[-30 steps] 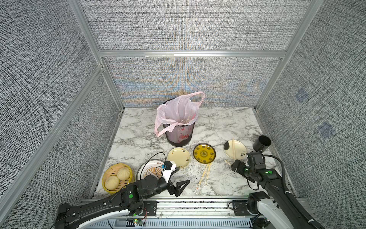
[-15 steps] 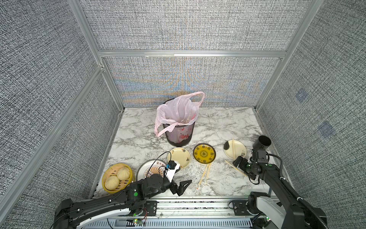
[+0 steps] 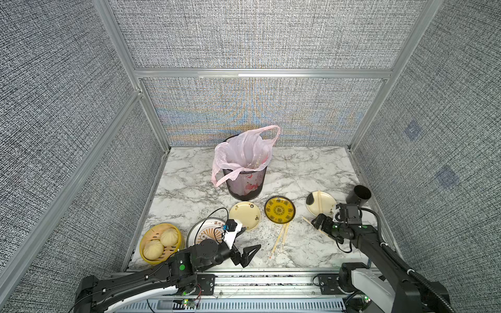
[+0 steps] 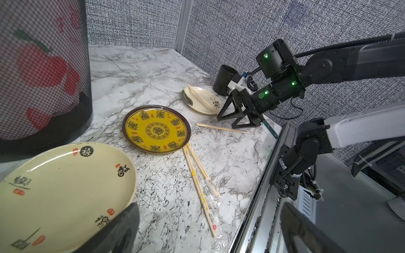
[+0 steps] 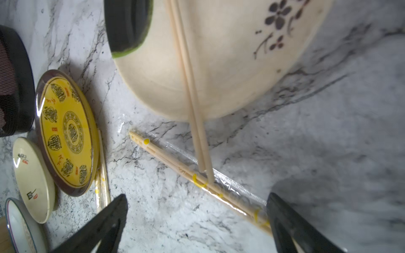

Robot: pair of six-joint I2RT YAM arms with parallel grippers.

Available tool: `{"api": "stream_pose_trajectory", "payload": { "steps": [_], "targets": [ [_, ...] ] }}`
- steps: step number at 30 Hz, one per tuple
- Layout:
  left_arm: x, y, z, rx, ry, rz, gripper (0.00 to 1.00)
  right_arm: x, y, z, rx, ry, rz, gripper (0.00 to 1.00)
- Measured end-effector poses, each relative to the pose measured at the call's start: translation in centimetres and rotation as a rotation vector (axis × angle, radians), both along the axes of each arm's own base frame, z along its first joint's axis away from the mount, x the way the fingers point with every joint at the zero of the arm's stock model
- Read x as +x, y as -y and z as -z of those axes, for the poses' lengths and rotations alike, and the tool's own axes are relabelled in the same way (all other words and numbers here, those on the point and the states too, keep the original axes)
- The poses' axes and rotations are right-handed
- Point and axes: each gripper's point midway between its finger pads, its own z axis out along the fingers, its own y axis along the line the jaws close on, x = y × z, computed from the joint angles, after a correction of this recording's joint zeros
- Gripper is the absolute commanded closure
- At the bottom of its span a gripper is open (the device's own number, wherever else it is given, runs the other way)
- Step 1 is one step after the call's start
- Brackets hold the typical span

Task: Remove the packaging of disposable chopsticks
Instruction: Pick up the disposable chopsticks from the center of the board.

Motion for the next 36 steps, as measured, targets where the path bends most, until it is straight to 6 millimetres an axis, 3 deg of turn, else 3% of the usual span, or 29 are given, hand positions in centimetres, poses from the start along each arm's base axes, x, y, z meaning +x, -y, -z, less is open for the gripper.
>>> {"api": "stream_pose_trajectory", "payload": {
  "steps": [4, 12, 17, 20, 26, 36],
  "targets": [
    [0.0, -0.5, -0.2, -0.014, 0.007, -0.011, 0.0, -0.9, -1.2, -0.2, 0.005, 0.025, -0.038, 0.01],
    [0.1, -0.4, 1.1, 0.027, -0.017, -0.016, 0.0, -4.7, -3.4, -1.0, 0.011, -0.022, -0.124, 0.02],
    [0.2, 0.2, 1.8, 0.062, -0.03, -0.013, 0.0, -5.6, -4.4, -0.9, -0.067, -0.1, -0.216, 0.07],
    [0.3, 0.6, 1.9, 0.074, -0.036, -0.006, 0.0, -5.1, -4.8, -1.9, -0.151, -0.086, -0.263, 0.17],
    [0.2, 1.4, 2.4, 0.095, -0.047, 0.008, 0.0, -4.1, -4.0, -3.0, -0.277, -0.048, -0.259, 0.18],
    [0.3, 1.6, 2.0, 0.075, -0.04, 0.008, 0.0, -3.2, -0.7, -0.3, -0.398, -0.145, -0.176, 0.21]
  ]
}}
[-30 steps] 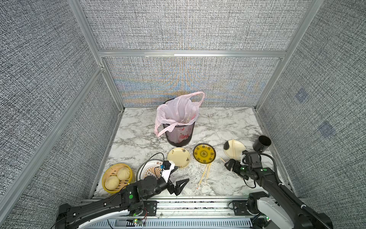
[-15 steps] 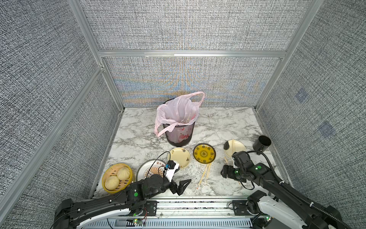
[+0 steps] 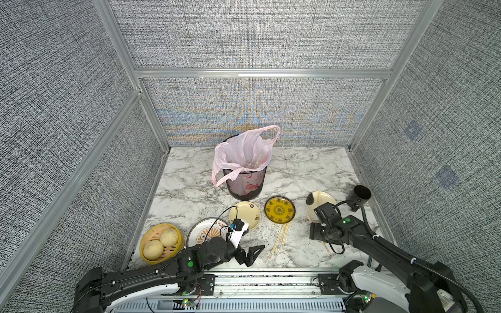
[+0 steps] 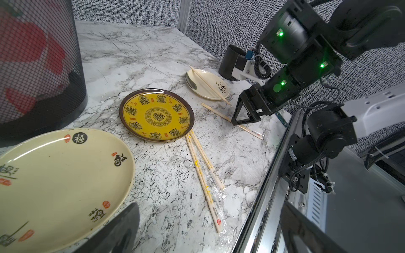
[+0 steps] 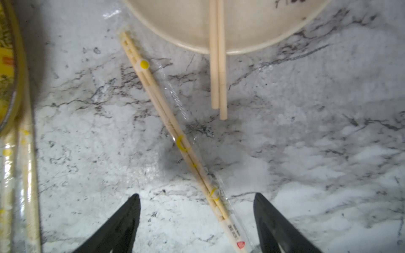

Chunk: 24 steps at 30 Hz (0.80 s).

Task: Remove the packaging of disposable chopsticks
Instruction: Pick up the disposable chopsticks from the center of the board.

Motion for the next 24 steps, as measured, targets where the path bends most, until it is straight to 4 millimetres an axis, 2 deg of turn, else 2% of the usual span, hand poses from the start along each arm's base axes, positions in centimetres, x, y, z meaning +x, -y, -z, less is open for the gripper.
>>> {"api": "stream_pose_trajectory", "payload": {
  "steps": [14, 19, 24],
  "targets": [
    [0.1, 0.0, -0.7, -0.025, 0.01, -0.004, 0.0, -0.3, -0.9, 2.1, -0.027, -0.122, -0.039, 0.33],
    [0.1, -0.1, -1.0, -0.035, 0.014, -0.007, 0.0, -0.4, -1.9, 2.1, -0.026, -0.118, -0.084, 0.51],
    [0.2, -0.2, -0.9, -0.032, 0.016, -0.016, 0.0, -0.7, -3.3, 2.1, -0.032, -0.104, -0.135, 0.57]
  ]
}}
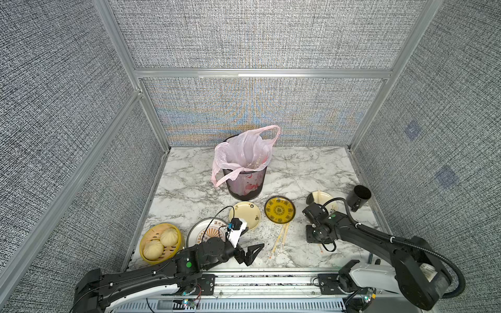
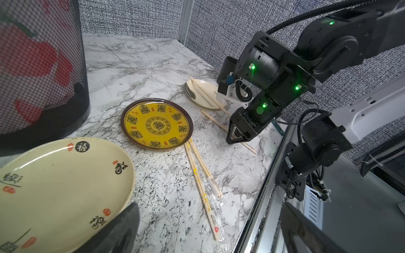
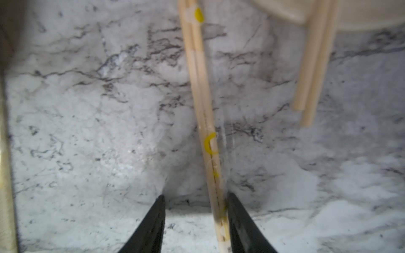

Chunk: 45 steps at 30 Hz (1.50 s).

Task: Remove the packaging of disposable chopsticks
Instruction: Pick up the disposable chopsticks from the center of the board.

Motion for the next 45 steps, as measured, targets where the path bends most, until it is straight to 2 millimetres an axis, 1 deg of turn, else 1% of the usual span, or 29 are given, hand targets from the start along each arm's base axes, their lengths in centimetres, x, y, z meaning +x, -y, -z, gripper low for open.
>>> {"api": "stream_pose_trajectory", "payload": {
  "steps": [4, 8, 11, 15, 22, 26, 28, 29, 32, 34, 35, 36, 41, 44, 45],
  "targets": [
    [0.0, 0.1, 0.6, 0.022, -0.007, 0.0, 0.0, 0.2, -0.6, 0.0, -0.025, -0.008, -0.012, 0.65],
    [0.1, 0.3, 1.1, 0.038, -0.013, 0.001, 0.0, 0.3, -0.7, 0.2, -0.053, -0.019, -0.019, 0.71],
    [0.1, 0.4, 1.2, 0.045, -0.016, 0.003, 0.0, 0.4, -0.7, 0.4, -0.057, -0.026, -0.012, 0.79],
    [-0.1, 0.7, 1.1, 0.038, -0.018, 0.016, 0.0, 0.8, -1.0, 0.2, -0.051, -0.004, -0.025, 0.81],
    [0.0, 1.0, 0.9, 0.031, -0.016, 0.016, 0.0, 0.8, -3.1, -0.8, -0.045, 0.027, -0.117, 0.84],
    [0.0, 1.0, 1.0, 0.034, -0.017, 0.016, 0.0, 0.5, -3.3, -0.9, -0.037, 0.026, -0.13, 0.85],
    [0.0, 1.0, 1.1, 0.035, -0.017, 0.016, 0.0, 0.5, -3.4, -1.0, -0.032, 0.032, -0.132, 0.84],
    [0.0, 1.0, 1.1, 0.035, -0.017, 0.016, 0.0, 0.5, -3.4, -1.1, -0.033, 0.034, -0.132, 0.82],
    [0.0, 1.0, 1.1, 0.035, -0.017, 0.016, 0.0, 0.7, -3.0, -1.6, -0.029, 0.05, -0.108, 0.64],
    [0.0, 1.0, 1.0, 0.034, -0.017, 0.016, 0.0, 1.0, -2.5, -1.8, -0.031, 0.057, -0.082, 0.49],
    [0.0, 1.0, 1.0, 0.034, -0.017, 0.016, 0.0, 1.2, -2.2, -1.8, -0.034, 0.057, -0.07, 0.45],
    [0.0, 1.0, 1.0, 0.033, -0.016, 0.016, 0.0, 1.4, -1.9, -1.6, -0.04, 0.053, -0.056, 0.44],
    [0.0, 1.0, 1.1, 0.037, -0.017, 0.016, 0.0, 2.2, -0.7, -0.4, -0.069, 0.014, -0.007, 0.43],
    [0.1, 1.0, 1.4, 0.046, -0.021, 0.016, 0.0, 3.1, -1.1, -0.1, -0.075, 0.01, -0.009, 0.52],
    [0.1, 1.1, 1.4, 0.049, -0.022, 0.016, 0.0, 3.4, -1.2, -0.1, -0.075, 0.014, -0.008, 0.58]
  ]
}}
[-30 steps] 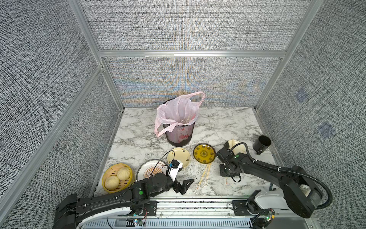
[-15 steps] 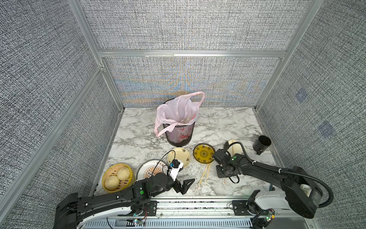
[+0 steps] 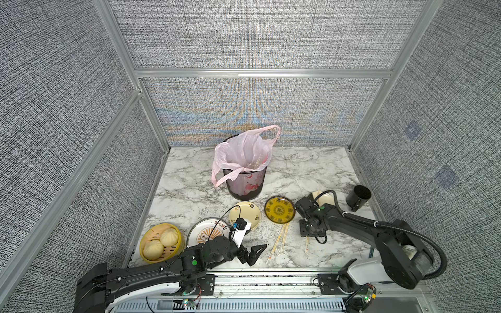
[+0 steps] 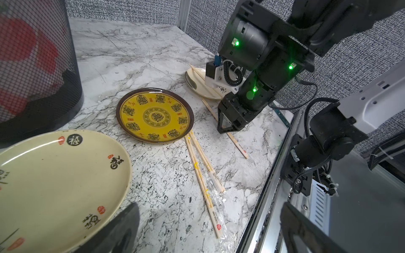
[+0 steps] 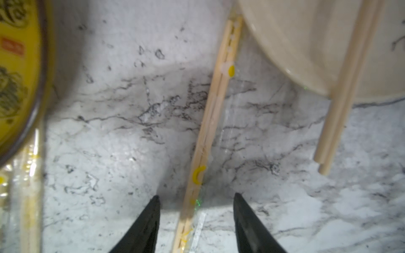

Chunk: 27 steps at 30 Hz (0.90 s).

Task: Remove the packaging of disposable chopsticks
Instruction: Pick up the disposable chopsticks from the center of the board.

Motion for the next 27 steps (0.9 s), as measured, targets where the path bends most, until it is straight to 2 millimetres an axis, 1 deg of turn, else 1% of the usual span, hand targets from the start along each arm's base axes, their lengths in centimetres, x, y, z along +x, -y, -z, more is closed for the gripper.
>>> {"api": "stream_pose_trajectory", "payload": {
  "steps": [1, 2, 5, 9, 12, 15, 19, 27],
  "targets": [
    [0.0, 0.0, 0.1, 0.002, -0.001, 0.0, 0.0, 0.2, -0.2, 0.1, 0.005, 0.005, 0.0, 0.63],
    [0.0, 0.0, 0.1, 0.004, -0.001, 0.0, 0.0, 0.4, -0.3, 0.1, 0.009, 0.009, 0.0, 0.64],
    [0.0, 0.1, 0.3, 0.011, -0.003, -0.001, 0.0, 0.4, -0.3, 0.2, 0.017, 0.017, 0.001, 0.66],
    [0.2, 0.0, 0.4, 0.01, 0.0, -0.008, 0.0, 0.1, -0.4, 0.2, 0.079, 0.03, 0.012, 0.72],
    [0.2, 0.0, 0.0, -0.001, 0.004, -0.009, 0.0, -0.2, -0.4, 0.2, 0.104, 0.022, 0.0, 0.75],
    [0.3, -0.2, -0.4, -0.012, 0.009, -0.016, 0.0, -0.4, -0.6, 0.3, 0.114, 0.013, -0.023, 0.84],
    [0.3, -0.4, -0.6, -0.019, 0.007, -0.025, 0.0, -0.9, -1.2, 0.4, 0.109, 0.007, -0.059, 0.9],
    [0.2, -0.8, -1.2, -0.041, 0.014, -0.027, 0.0, -1.0, -2.7, 0.1, 0.051, -0.009, -0.129, 0.98]
  ]
}}
